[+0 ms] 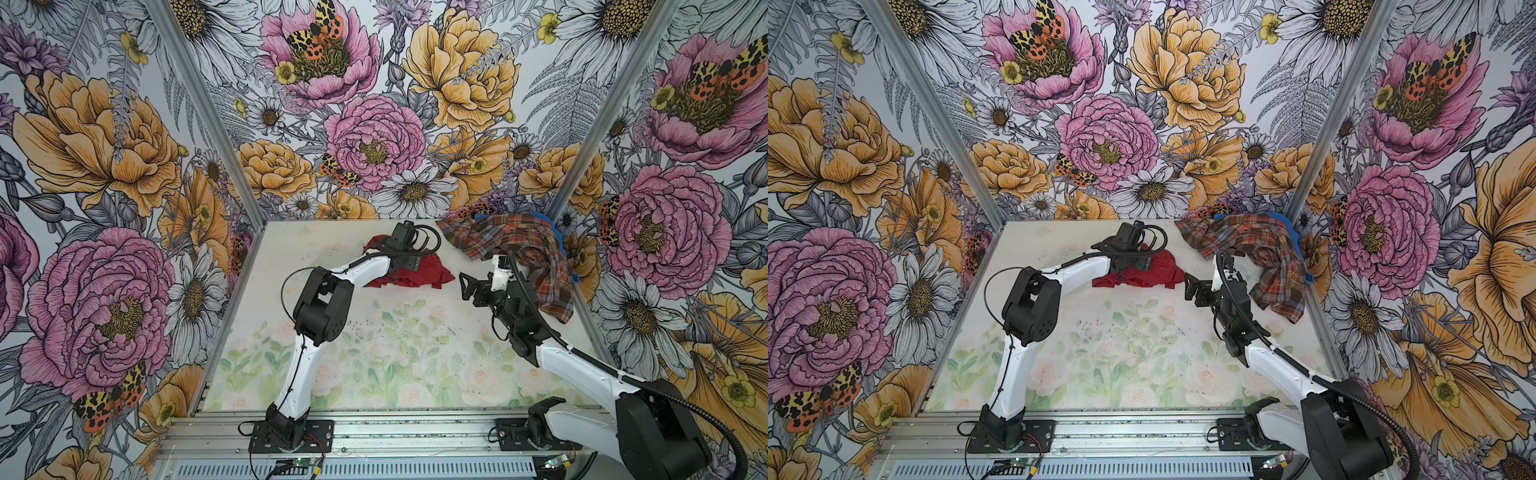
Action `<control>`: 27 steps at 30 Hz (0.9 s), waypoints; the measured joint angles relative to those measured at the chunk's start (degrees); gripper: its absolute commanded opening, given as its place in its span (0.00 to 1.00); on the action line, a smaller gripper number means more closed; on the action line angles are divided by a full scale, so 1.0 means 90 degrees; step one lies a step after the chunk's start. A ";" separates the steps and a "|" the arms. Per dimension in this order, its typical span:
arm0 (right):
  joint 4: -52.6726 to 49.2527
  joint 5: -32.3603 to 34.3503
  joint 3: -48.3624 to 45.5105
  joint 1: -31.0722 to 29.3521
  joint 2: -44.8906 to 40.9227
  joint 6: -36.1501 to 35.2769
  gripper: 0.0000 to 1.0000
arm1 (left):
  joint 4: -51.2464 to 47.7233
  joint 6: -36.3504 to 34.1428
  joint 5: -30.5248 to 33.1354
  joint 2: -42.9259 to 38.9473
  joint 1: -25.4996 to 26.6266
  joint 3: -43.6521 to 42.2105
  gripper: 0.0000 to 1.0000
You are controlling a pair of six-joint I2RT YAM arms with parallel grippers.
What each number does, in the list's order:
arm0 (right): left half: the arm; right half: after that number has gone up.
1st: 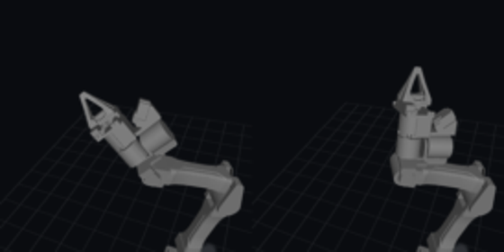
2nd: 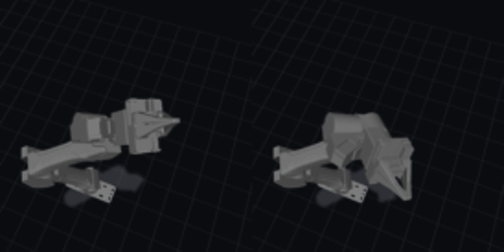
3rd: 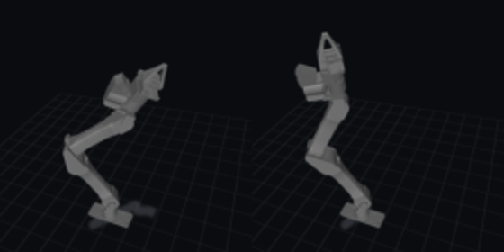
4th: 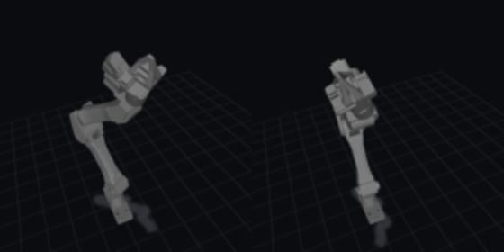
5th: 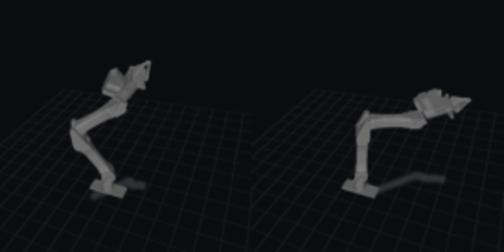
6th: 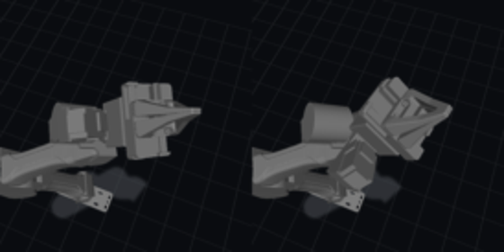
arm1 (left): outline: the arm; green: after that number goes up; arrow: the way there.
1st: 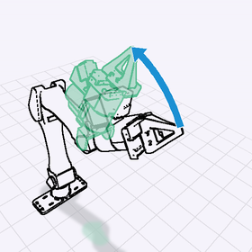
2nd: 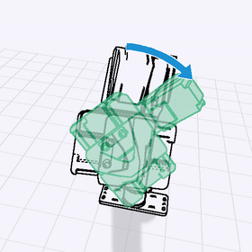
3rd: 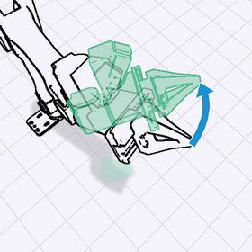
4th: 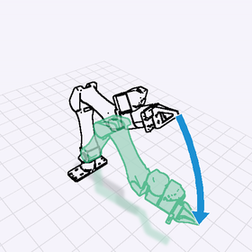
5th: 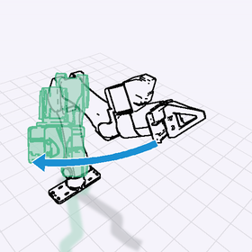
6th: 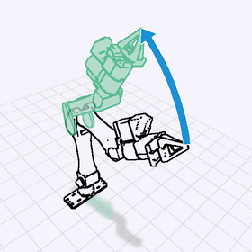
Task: Pick out a specific cloth from the pile
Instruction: 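Lower the left gripper onto the red cloth and grasp it, then lift the red cloth with the left gripper and carry it toward the near corner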
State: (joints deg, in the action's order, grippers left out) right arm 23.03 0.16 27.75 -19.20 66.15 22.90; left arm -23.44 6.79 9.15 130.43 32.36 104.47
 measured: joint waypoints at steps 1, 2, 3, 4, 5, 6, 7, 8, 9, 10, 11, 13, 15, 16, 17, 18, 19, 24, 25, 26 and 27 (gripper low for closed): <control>-0.0005 0.0000 0.0007 0.0000 0.0015 0.0000 0.99 | -0.0056 0.0061 -0.0005 0.0114 0.0000 0.0141 0.38; -0.0007 0.0000 0.0019 0.0000 0.0027 0.0000 0.99 | -0.0080 0.0092 -0.0007 0.0187 0.0000 0.0238 0.16; -0.0007 0.0000 0.0027 0.0000 0.0036 -0.0002 0.99 | -0.0090 0.0112 0.0005 0.0233 0.0000 0.0287 0.03; -0.0012 0.0000 0.0032 0.0000 0.0036 -0.0002 0.99 | -0.0097 0.0146 0.0041 0.0243 0.0000 0.0287 0.00; -0.0012 0.0000 0.0039 0.0000 0.0036 -0.0005 0.99 | -0.0121 0.0187 0.0104 0.0236 0.0000 0.0287 0.00; -0.0010 0.0002 0.0046 0.0000 0.0036 -0.0005 0.99 | -0.0129 0.0182 0.0138 0.0211 0.0002 0.0287 0.00; -0.0012 0.0002 0.0053 0.0000 0.0036 -0.0005 0.99 | -0.0146 0.0182 0.0177 0.0163 0.0005 0.0287 0.00; -0.0010 0.0002 0.0056 0.0000 0.0034 -0.0005 0.99 | -0.0168 0.0175 0.0199 0.0085 0.0005 0.0287 0.00; -0.0012 0.0002 0.0056 0.0000 0.0034 -0.0005 0.99 | -0.0204 0.0146 0.0214 -0.0007 0.0005 0.0287 0.00; -0.0019 0.0002 0.0056 0.0000 0.0034 -0.0005 0.99 | -0.0253 0.0085 0.0226 -0.0172 0.0005 0.0287 0.00; -0.0024 0.0002 0.0056 0.0000 0.0034 -0.0005 0.99 | -0.0282 0.0032 0.0226 -0.0374 0.0005 0.0287 0.00; -0.0032 0.0002 0.0056 0.0000 0.0034 -0.0005 0.99 | -0.0347 -0.0075 0.0238 -0.0925 -0.0007 0.0287 0.00; -0.0034 0.0002 0.0056 0.0000 0.0034 -0.0005 0.99 | -0.0374 -0.0136 0.0299 -0.1620 -0.0058 0.0294 0.00; -0.0036 0.0002 0.0056 0.0000 0.0034 -0.0005 0.99 | -0.0374 -0.0155 0.0364 -0.2011 -0.0104 0.0313 0.00; -0.0034 0.0002 0.0056 0.0000 0.0034 -0.0005 0.99 | -0.0376 -0.0168 0.0437 -0.2431 -0.0185 0.0364 0.00; -0.0034 0.0002 0.0056 0.0000 0.0036 -0.0002 0.99 | -0.0372 -0.0204 0.0522 -0.2817 -0.0284 0.0444 0.00; -0.0034 0.0000 0.0056 0.0000 0.0036 -0.0002 0.99 | -0.0362 -0.0245 0.0629 -0.3198 -0.0415 0.0563 0.00; -0.0036 -0.0002 0.0058 0.0000 0.0049 0.0000 0.99 | -0.0114 -0.0325 0.1069 -0.4592 -0.1183 0.1044 0.00; -0.0034 -0.0002 0.0058 0.0000 0.0049 0.0000 0.99 | -0.0083 -0.0325 0.1115 -0.4796 -0.1331 0.1081 0.00; -0.0034 -0.0002 0.0058 0.0000 0.0049 0.0000 0.99 | -0.0073 -0.0325 0.1156 -0.4974 -0.1457 0.1081 0.00; -0.0034 -0.0002 0.0058 0.0000 0.0049 0.0000 0.99 | -0.0073 -0.0325 0.1173 -0.5110 -0.1552 0.1049 0.00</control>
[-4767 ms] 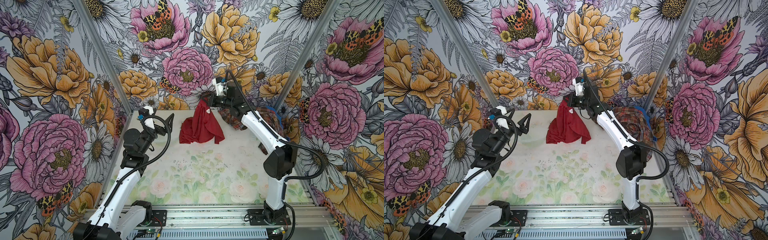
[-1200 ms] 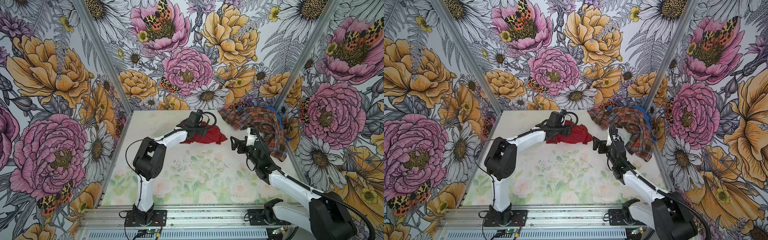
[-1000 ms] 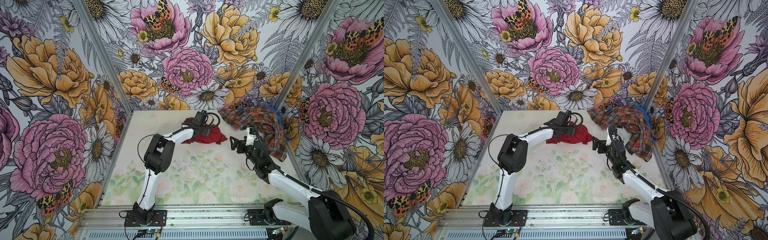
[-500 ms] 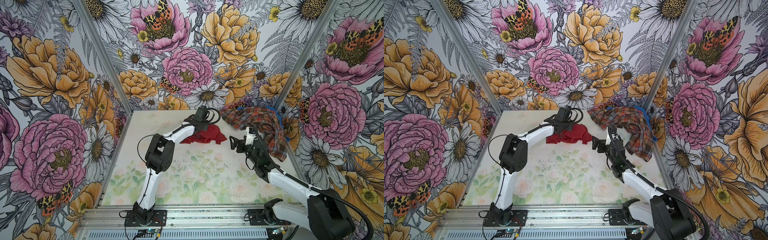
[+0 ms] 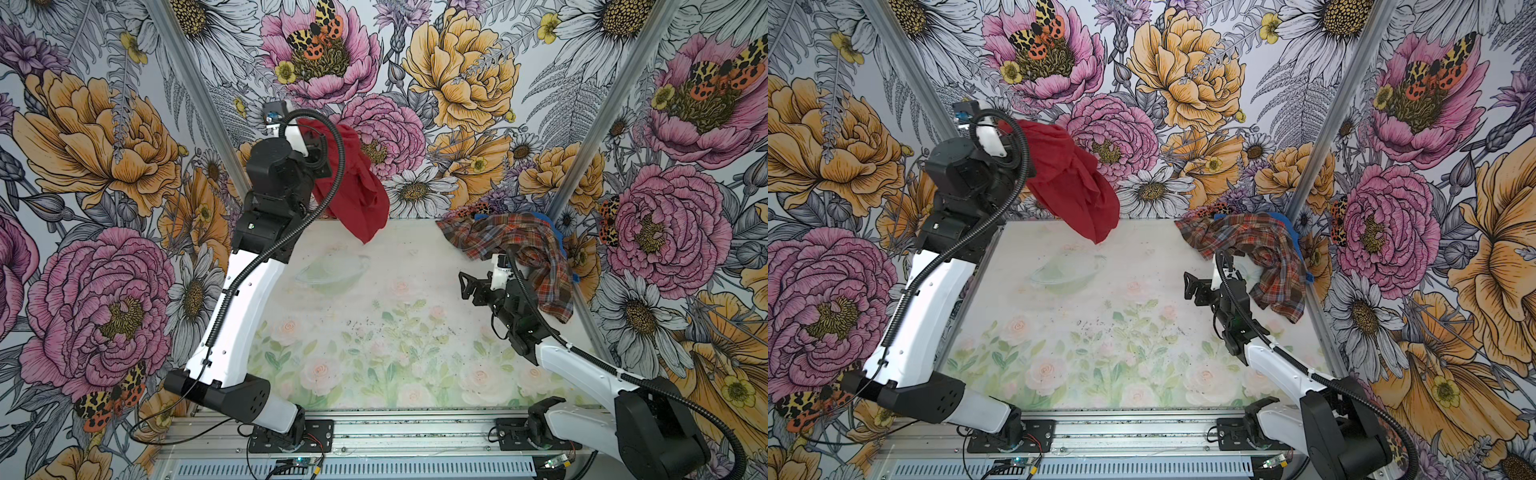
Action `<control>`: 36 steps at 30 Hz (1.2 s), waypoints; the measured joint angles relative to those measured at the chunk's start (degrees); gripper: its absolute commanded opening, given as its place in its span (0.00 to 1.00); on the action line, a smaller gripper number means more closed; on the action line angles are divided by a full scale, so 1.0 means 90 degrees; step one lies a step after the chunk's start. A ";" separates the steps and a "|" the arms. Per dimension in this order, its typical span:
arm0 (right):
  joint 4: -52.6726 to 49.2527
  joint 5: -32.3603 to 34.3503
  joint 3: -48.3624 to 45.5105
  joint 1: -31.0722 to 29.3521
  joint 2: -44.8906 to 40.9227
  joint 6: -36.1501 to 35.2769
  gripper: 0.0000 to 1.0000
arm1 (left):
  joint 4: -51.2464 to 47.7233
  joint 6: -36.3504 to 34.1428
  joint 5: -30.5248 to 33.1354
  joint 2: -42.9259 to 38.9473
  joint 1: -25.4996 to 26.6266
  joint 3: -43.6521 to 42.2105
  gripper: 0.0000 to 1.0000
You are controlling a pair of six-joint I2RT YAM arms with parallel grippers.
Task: Pick out a specific cloth from the pile
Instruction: 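Lift the red cloth with the left gripper and carry it toward the near corner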
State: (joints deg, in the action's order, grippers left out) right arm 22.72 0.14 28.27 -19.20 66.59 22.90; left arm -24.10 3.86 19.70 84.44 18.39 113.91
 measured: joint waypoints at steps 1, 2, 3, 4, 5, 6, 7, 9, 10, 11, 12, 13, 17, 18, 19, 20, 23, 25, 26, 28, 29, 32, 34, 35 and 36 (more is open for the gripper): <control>0.0000 0.0000 0.0000 0.0000 0.0000 0.0000 0.99 | 0.0005 0.0000 0.0005 -0.0131 -0.0085 -0.0080 0.00; 0.0000 0.0000 0.0000 0.0000 0.0000 0.0000 0.98 | 0.0000 0.0000 0.0005 -0.0250 -0.0165 -0.0206 0.00; -0.0002 0.0000 0.0000 0.0000 0.0000 0.0000 0.99 | -0.0010 0.0000 0.0005 -0.0321 -0.0211 -0.0325 0.00; 0.0000 0.0000 0.0000 0.0000 0.0000 0.0000 0.99 | -0.0017 -0.0002 0.0002 -0.0386 -0.0260 -0.0503 0.00; 0.0000 0.0000 0.0002 0.0000 0.0000 0.0000 0.99 | -0.0041 -0.0007 0.0002 -0.0418 -0.0289 -0.0658 0.00; -0.0002 0.0000 0.0005 0.0000 0.0000 -0.0002 0.99 | -0.0073 -0.0029 0.0000 -0.0427 -0.0308 -0.0840 0.00; -0.0002 0.0000 0.0005 0.0000 0.0000 -0.0002 0.99 | -0.0114 -0.0049 -0.0005 -0.0427 -0.0308 -0.1044 0.00; 0.0000 0.0000 0.0007 0.0000 0.0000 -0.0002 0.99 | -0.0221 -0.0078 -0.0049 -0.0420 -0.0308 -0.1457 0.00; 0.0000 0.0000 0.0010 0.0000 0.0000 -0.0002 0.99 | -0.0272 -0.0087 -0.0112 -0.0423 -0.0308 -0.1700 0.00; -0.0002 0.0000 0.0010 0.0000 0.0000 -0.0002 0.98 | -0.0299 -0.0092 -0.0158 -0.0432 -0.0308 -0.1923 0.00; -0.0002 0.0000 0.0010 0.0000 0.0000 -0.0002 0.99 | -0.0304 -0.0092 -0.0228 -0.0461 -0.0308 -0.2222 0.00; -0.0002 0.0000 0.0010 0.0002 0.0000 -0.0002 0.98 | -0.0306 -0.0092 -0.0294 -0.0498 -0.0308 -0.2516 0.00; 0.0000 0.0000 0.0010 0.0000 0.0027 -0.0002 0.99 | -0.0289 -0.0087 -0.0491 -0.0639 -0.0306 -0.3468 0.00; -0.0005 0.0000 0.0010 0.0000 0.0041 -0.0002 0.99 | -0.0287 -0.0083 -0.0542 -0.0648 -0.0301 -0.3638 0.00; -0.0015 0.0000 0.0010 0.0000 0.0061 -0.0002 0.99 | -0.0282 -0.0066 -0.0624 -0.0651 -0.0301 -0.3762 0.00; -0.0015 0.0000 0.0010 0.0000 0.0070 -0.0002 0.99 | -0.0270 -0.0034 -0.0702 -0.0651 -0.0301 -0.3835 0.00; -0.0019 0.0000 0.0010 0.0000 0.0078 -0.0002 0.99 | -0.0124 0.0160 -0.1005 -0.0721 -0.0311 -0.4031 0.00; -0.0019 0.0000 0.0010 0.0000 0.0080 -0.0002 0.99 | 0.0005 0.0328 -0.1129 -0.0884 -0.0328 -0.4184 0.00; -0.0019 0.0000 0.0010 0.0000 0.0083 -0.0002 0.99 | 0.0024 0.0386 -0.1132 -0.0969 -0.0338 -0.4245 0.00; -0.0019 -0.0002 0.0010 0.0000 0.0085 -0.0002 0.99 | -0.0012 0.0544 -0.1010 -0.1205 -0.0427 -0.4362 0.00; -0.0017 -0.0002 0.0010 0.0000 0.0100 -0.0002 0.99 | -0.0075 0.0612 -0.0882 -0.1285 -0.0493 -0.4374 0.00; -0.0017 -0.0005 0.0022 0.0000 0.0197 -0.0002 0.98 | -0.0398 0.0959 -0.0328 -0.1496 -0.0872 -0.4386 0.00; -0.0019 -0.0024 0.0034 0.0000 0.0265 -0.0002 0.98 | -0.0597 0.1202 -0.0024 -0.1676 -0.1273 -0.4522 0.00; -0.0022 -0.0044 0.0046 0.0000 0.0287 0.0000 0.99 | -0.0697 0.1282 0.0073 -0.1770 -0.1464 -0.4624 0.00; -0.0022 -0.0053 0.0053 0.0002 0.0296 0.0000 0.99 | -0.0799 0.1375 0.0146 -0.1887 -0.1661 -0.4758 0.00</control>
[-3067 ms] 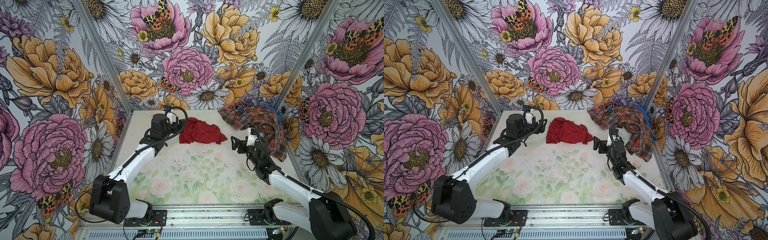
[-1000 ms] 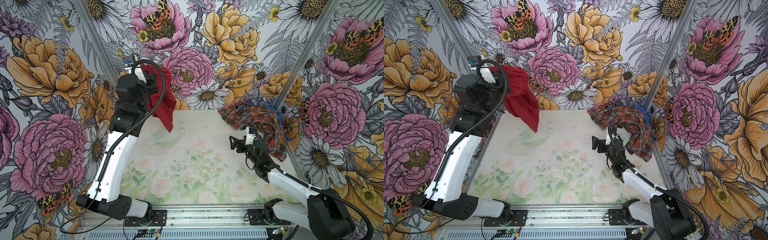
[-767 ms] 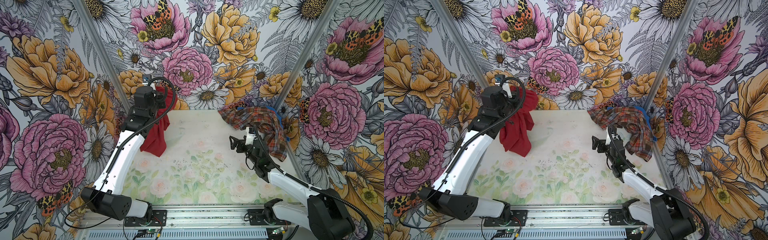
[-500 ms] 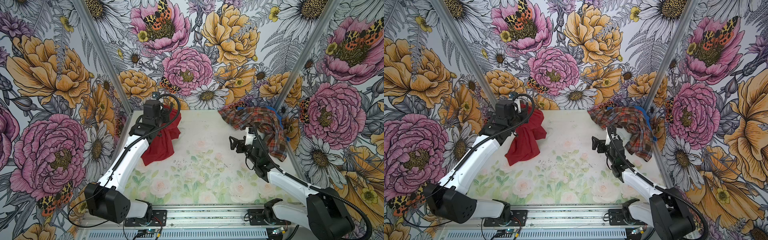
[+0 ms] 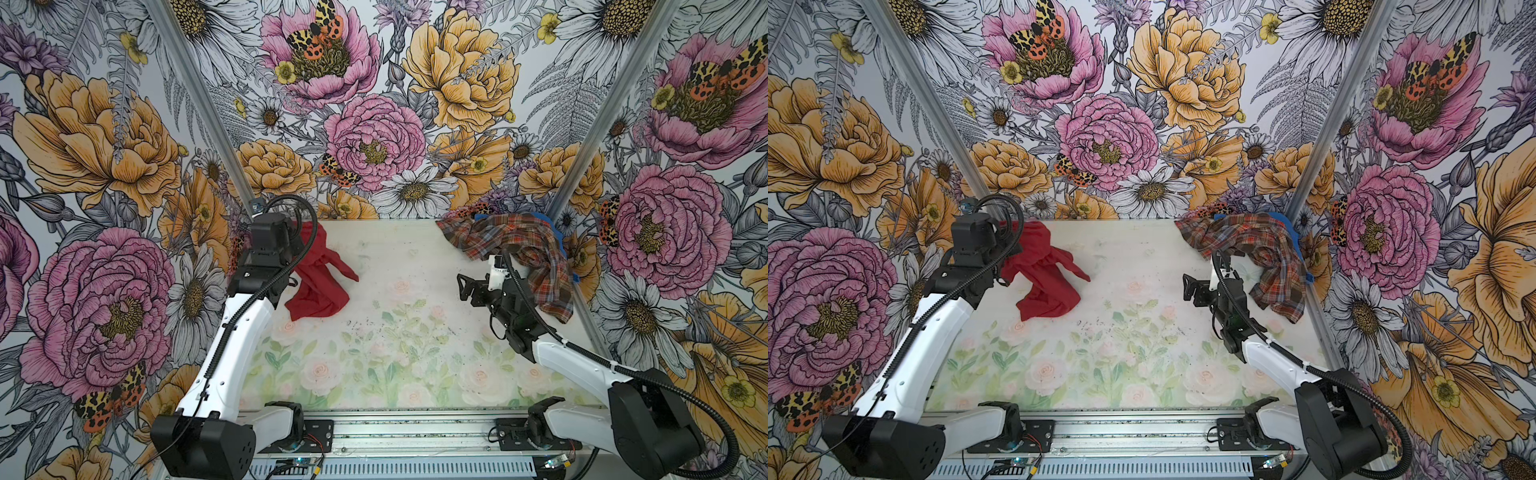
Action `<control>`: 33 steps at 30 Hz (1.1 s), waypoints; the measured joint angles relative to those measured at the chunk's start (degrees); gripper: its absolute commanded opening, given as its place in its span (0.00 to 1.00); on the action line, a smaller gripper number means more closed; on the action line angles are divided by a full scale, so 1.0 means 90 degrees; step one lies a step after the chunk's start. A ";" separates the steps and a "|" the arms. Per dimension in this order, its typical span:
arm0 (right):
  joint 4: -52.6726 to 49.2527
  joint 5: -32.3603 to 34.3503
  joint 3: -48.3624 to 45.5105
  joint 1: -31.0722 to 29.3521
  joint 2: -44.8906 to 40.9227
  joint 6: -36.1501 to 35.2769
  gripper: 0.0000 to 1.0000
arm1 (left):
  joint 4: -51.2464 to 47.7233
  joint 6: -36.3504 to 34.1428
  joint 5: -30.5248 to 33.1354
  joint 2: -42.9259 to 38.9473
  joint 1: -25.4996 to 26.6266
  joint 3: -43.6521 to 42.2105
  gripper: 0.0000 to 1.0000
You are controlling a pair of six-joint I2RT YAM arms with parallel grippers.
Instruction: Pick out a specific cloth from the pile
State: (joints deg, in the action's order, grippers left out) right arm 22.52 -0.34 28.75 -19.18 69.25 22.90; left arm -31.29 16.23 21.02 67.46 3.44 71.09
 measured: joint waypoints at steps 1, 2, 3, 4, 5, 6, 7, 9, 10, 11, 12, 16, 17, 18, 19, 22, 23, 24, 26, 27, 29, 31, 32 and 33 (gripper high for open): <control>0.0005 -0.0007 0.0007 -0.0002 0.0000 0.0000 0.99 | -0.0092 0.0046 0.0058 -0.0100 -0.0170 -0.0131 0.00; 0.0005 -0.0019 0.0015 -0.0002 0.0000 0.0000 0.99 | -0.0187 0.0080 0.0112 -0.0202 -0.0333 -0.0272 0.00; 0.0005 -0.0019 0.0019 -0.0002 0.0000 0.0000 0.99 | -0.0248 0.0112 0.0165 -0.0282 -0.0447 -0.0425 0.00; 0.0002 -0.0019 0.0024 -0.0002 0.0000 0.0000 0.99 | -0.0289 0.0121 0.0202 -0.0333 -0.0515 -0.0559 0.00; 0.0005 -0.0022 0.0029 -0.0002 0.0000 0.0000 0.99 | -0.0338 0.0138 0.0240 -0.0335 -0.0561 -0.0687 0.00; 0.0005 -0.0027 0.0036 -0.0002 0.0002 0.0002 0.99 | -0.0355 0.0143 0.0248 -0.0299 -0.0583 -0.0809 0.00; 0.0005 -0.0044 0.0039 -0.0002 0.0012 0.0000 0.99 | -0.0362 0.0143 0.0243 -0.0236 -0.0583 -0.0903 0.00; 0.0002 -0.0049 0.0041 -0.0002 0.0036 0.0002 0.99 | -0.0362 0.0138 0.0165 0.0046 -0.0566 -0.1032 0.00; 0.0002 -0.0051 0.0041 0.0000 0.0041 0.0000 0.99 | -0.0359 0.0134 0.0126 0.0209 -0.0542 -0.1035 0.00; 0.0002 -0.0051 0.0041 -0.0002 0.0044 0.0002 0.99 | -0.0340 0.0109 0.0090 0.0418 -0.0481 -0.1032 0.00; 0.0002 -0.0051 0.0041 -0.0002 0.0044 0.0000 0.99 | -0.0318 0.0061 0.0087 0.0631 -0.0374 -0.1025 0.00; 0.0002 -0.0051 0.0041 -0.0002 0.0066 0.0000 0.99 | -0.0311 -0.0226 0.0058 0.1433 0.0245 -0.0925 0.00; 0.0002 -0.0051 0.0041 -0.0002 0.0073 0.0000 0.99 | -0.0306 -0.0287 -0.0029 0.1608 0.0364 -0.0896 0.00; 0.0000 -0.0051 0.0041 -0.0002 0.0073 0.0002 0.99 | -0.0308 -0.0308 -0.0226 0.1751 0.0430 -0.0879 0.00; 0.0000 -0.0058 0.0044 -0.0002 0.0073 0.0000 0.99 | -0.0306 -0.0325 -0.0459 0.1853 0.0437 -0.0872 0.00; -0.0002 -0.0068 0.0066 -0.0002 0.0073 0.0002 0.99 | -0.0284 -0.0347 -0.1350 0.2067 0.0221 -0.0860 0.00; -0.0002 -0.0066 0.0075 -0.0002 0.0073 0.0000 0.99 | -0.0260 -0.0350 -0.1642 0.2108 0.0129 -0.0860 0.00; -0.0002 -0.0066 0.0083 -0.0002 0.0073 0.0000 0.99 | -0.0231 -0.0350 -0.1855 0.2140 0.0063 -0.0862 0.00; -0.0002 -0.0068 0.0090 -0.0002 0.0073 0.0000 0.99 | -0.0202 -0.0347 -0.2086 0.2159 -0.0036 -0.0865 0.00; -0.0002 -0.0068 0.0090 -0.0002 0.0073 0.0002 0.99 | -0.0199 -0.0345 -0.2144 0.2159 -0.0068 -0.0865 0.02; -0.0002 -0.0068 0.0090 -0.0002 0.0073 0.0002 0.99 | -0.0163 -0.0345 -0.2149 0.2159 -0.0085 -0.0882 0.09; -0.0002 -0.0073 0.0090 -0.0002 0.0073 0.0010 0.99 | -0.0148 -0.0352 -0.2057 0.2159 -0.0095 -0.0925 0.14; -0.0002 -0.0090 0.0092 -0.0002 0.0073 0.0017 0.99 | -0.0160 -0.0357 -0.2004 0.2159 -0.0095 -0.0933 0.20; -0.0002 -0.0109 0.0100 -0.0002 0.0080 0.0019 0.99 | -0.0168 -0.0362 -0.1938 0.2171 -0.0095 -0.0933 0.27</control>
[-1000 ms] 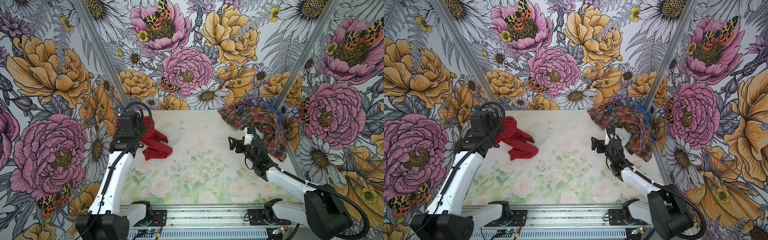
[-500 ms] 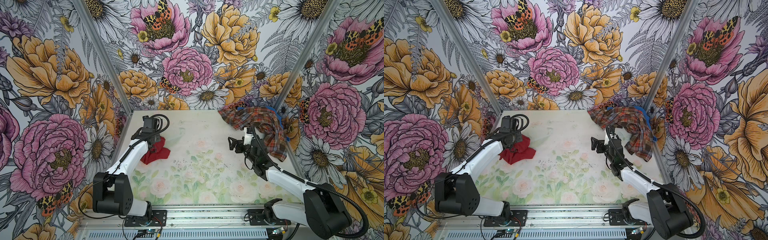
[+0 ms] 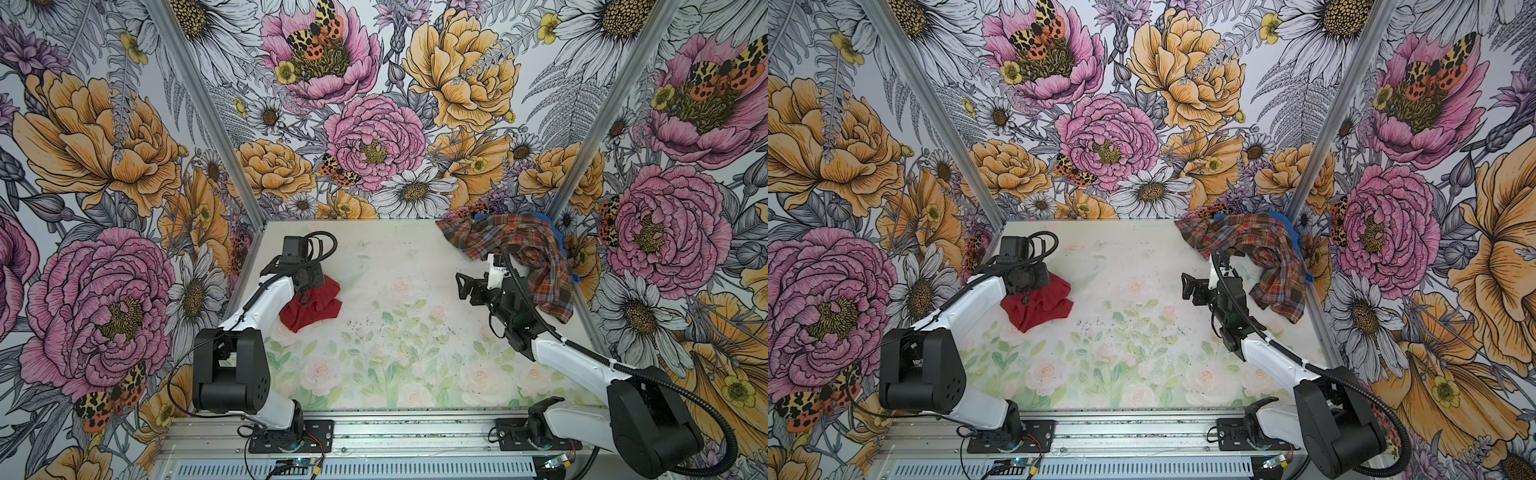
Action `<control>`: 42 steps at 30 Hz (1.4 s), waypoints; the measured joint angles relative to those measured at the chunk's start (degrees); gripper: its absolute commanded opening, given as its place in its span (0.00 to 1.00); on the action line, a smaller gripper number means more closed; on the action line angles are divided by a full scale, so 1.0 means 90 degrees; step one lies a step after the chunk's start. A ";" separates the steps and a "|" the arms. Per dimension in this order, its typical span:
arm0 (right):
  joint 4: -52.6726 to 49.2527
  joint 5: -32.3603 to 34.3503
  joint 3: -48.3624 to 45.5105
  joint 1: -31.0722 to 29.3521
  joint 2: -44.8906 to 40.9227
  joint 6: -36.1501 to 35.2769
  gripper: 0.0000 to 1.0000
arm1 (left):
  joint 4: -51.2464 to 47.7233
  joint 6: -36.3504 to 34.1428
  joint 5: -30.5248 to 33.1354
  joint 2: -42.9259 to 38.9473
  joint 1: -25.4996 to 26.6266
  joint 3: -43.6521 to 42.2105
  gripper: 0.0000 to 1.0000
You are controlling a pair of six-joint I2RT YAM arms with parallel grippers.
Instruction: Pick out a specific cloth from the pile
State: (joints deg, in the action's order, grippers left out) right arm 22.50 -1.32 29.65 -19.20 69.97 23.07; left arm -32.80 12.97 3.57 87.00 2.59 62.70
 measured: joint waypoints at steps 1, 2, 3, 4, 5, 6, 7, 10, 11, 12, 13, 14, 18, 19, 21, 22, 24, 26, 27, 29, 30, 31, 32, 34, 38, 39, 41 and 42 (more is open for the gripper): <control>0.0000 -0.0007 0.0012 0.0000 0.0015 0.0002 0.98 | 0.0002 -0.0036 0.0056 0.0012 0.0002 0.0000 0.35; 0.0002 -0.0010 0.0022 0.0000 0.0029 0.0002 0.99 | 0.0000 -0.0034 0.0100 0.0015 0.0002 0.0000 0.40; 0.0000 -0.0010 0.0022 0.0000 0.0032 0.0000 0.99 | -0.0002 -0.0066 0.0153 0.0015 0.0002 0.0000 0.45; -0.0002 -0.0007 0.0022 0.0000 0.0032 0.0000 0.98 | 0.0000 -0.0083 0.0214 0.0012 0.0019 0.0000 0.49; 0.0000 -0.0010 0.0022 0.0000 0.0032 0.0000 0.99 | 0.0002 -0.0092 0.0267 0.0010 0.0029 0.0000 0.55; -0.0002 -0.0007 0.0022 0.0000 0.0032 0.0000 0.99 | 0.0000 -0.0104 0.0340 -0.0002 0.0039 -0.0002 0.62; -0.0002 -0.0007 0.0022 0.0000 0.0032 0.0000 0.99 | 0.0005 -0.0117 0.0427 -0.0036 0.0056 -0.0024 0.70; -0.0002 -0.0007 0.0022 0.0000 0.0032 0.0000 0.99 | -0.0002 -0.0046 0.0782 -0.0287 0.0090 -0.0163 0.90; -0.0002 -0.0007 0.0022 0.0000 0.0034 0.0000 0.99 | -0.0007 0.0015 0.0882 -0.0393 0.0107 -0.0209 0.96; -0.0002 -0.0007 0.0024 0.0000 0.0036 0.0000 0.99 | 0.0002 0.0058 0.0976 -0.0520 0.0112 -0.0257 0.99; 0.0000 -0.0007 0.0024 0.0000 0.0039 0.0000 0.99 | 0.0007 0.0097 0.1049 -0.0648 0.0114 -0.0304 0.99; -0.0002 -0.0007 0.0024 0.0000 0.0044 0.0000 0.98 | 0.0027 0.0129 0.1112 -0.0767 0.0114 -0.0355 0.99; 0.0000 -0.0002 0.0024 0.0000 0.0102 0.0000 0.99 | 0.0129 0.0503 0.1139 -0.1231 0.0075 -0.0634 0.99; -0.0002 -0.0002 0.0024 0.0000 0.0112 0.0000 0.99 | 0.0146 0.0678 0.1127 -0.1348 0.0051 -0.0729 0.99; -0.0010 -0.0002 0.0024 0.0000 0.0121 0.0000 0.99 | 0.0185 0.1163 0.1112 -0.1678 -0.0080 -0.1020 0.99; -0.0010 -0.0002 0.0024 0.0000 0.0121 0.0000 0.99 | 0.0214 0.1413 0.1115 -0.1851 -0.0158 -0.1183 0.99; -0.0010 -0.0002 0.0024 0.0000 0.0126 0.0000 0.99 | 0.0245 0.1911 0.1124 -0.2147 -0.0296 -0.1489 0.99; -0.0010 -0.0005 0.0024 0.0000 0.0136 0.0000 0.99 | 0.0267 0.2244 0.1124 -0.2188 -0.0367 -0.1632 0.99; -0.0012 -0.0005 0.0024 0.0000 0.0141 0.0000 0.99 | 0.0296 0.2387 0.1120 -0.2103 -0.0393 -0.1654 0.99; -0.0019 -0.0005 0.0024 0.0002 0.0141 0.0000 0.99 | 0.0447 0.2606 0.1059 -0.1843 -0.0418 -0.1702 0.99; -0.0019 -0.0005 0.0024 0.0002 0.0141 0.0000 0.99 | 0.0580 0.2696 0.0959 -0.1678 -0.0435 -0.1753 0.99; -0.0024 -0.0005 0.0024 0.0002 0.0141 0.0000 0.99 | 0.0690 0.2754 0.0886 -0.1528 -0.0447 -0.1804 0.99; -0.0041 -0.0005 0.0024 0.0000 0.0138 0.0000 0.99 | 0.0767 0.2817 0.0804 -0.1350 -0.0461 -0.1848 0.99; -0.0051 -0.0005 0.0024 0.0002 0.0138 0.0000 0.99 | 0.0899 0.2936 0.0738 -0.1020 -0.0464 -0.1909 0.99; -0.0061 -0.0007 0.0024 0.0002 0.0138 0.0000 0.99 | 0.1061 0.3099 0.0719 -0.0495 -0.0461 -0.1936 0.99; -0.0066 -0.0007 0.0024 0.0000 0.0138 0.0000 0.99 | 0.1098 0.3140 0.0726 -0.0393 -0.0442 -0.1933 0.99; -0.0075 -0.0007 0.0024 0.0000 0.0138 0.0000 0.99 | 0.1175 0.3213 0.0746 -0.0214 -0.0401 -0.1923 0.99; -0.0085 -0.0007 0.0024 0.0000 0.0138 0.0000 0.99 | 0.1207 0.3237 0.0792 -0.0100 -0.0376 -0.1904 0.99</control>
State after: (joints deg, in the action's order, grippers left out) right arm 21.74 -1.39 29.87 -19.20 71.22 23.07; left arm -21.93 42.11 10.70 86.11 -0.80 45.56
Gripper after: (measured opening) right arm 0.986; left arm 0.987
